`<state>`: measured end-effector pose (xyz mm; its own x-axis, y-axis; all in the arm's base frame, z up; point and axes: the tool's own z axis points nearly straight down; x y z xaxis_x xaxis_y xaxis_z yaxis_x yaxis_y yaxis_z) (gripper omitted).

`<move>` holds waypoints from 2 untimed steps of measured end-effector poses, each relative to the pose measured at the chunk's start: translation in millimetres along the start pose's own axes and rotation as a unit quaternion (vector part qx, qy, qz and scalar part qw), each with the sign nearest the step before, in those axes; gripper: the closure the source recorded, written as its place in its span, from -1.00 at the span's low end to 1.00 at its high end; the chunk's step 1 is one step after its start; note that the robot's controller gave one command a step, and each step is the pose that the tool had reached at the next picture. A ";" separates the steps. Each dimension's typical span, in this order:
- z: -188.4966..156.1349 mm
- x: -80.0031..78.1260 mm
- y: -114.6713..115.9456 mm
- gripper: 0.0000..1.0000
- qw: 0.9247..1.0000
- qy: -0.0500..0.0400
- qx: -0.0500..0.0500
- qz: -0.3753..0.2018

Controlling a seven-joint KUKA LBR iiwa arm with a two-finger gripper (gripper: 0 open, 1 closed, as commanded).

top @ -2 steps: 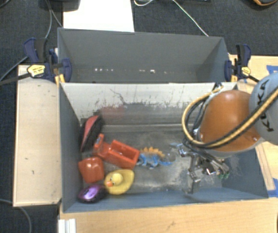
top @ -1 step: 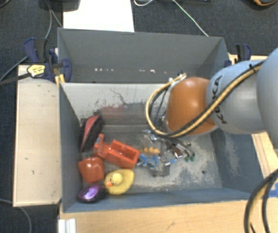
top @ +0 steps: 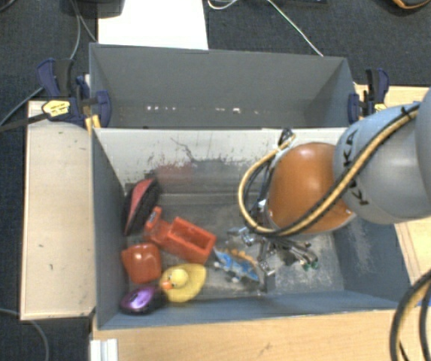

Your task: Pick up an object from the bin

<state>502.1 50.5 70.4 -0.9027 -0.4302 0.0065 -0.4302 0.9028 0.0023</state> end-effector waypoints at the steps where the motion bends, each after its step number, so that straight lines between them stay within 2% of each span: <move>1: 0.0 0.0 0.0 1.00 1.000 0.000 0.000 0.000; 2: -0.3 44.0 -53.0 1.00 0.987 -0.002 0.001 -0.162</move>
Offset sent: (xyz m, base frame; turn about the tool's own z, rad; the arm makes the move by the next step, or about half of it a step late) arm -0.0187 -0.0664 -0.0004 -0.3289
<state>485.2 -16.3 70.9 -0.7175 -0.6966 0.0014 -0.6966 0.7175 0.0008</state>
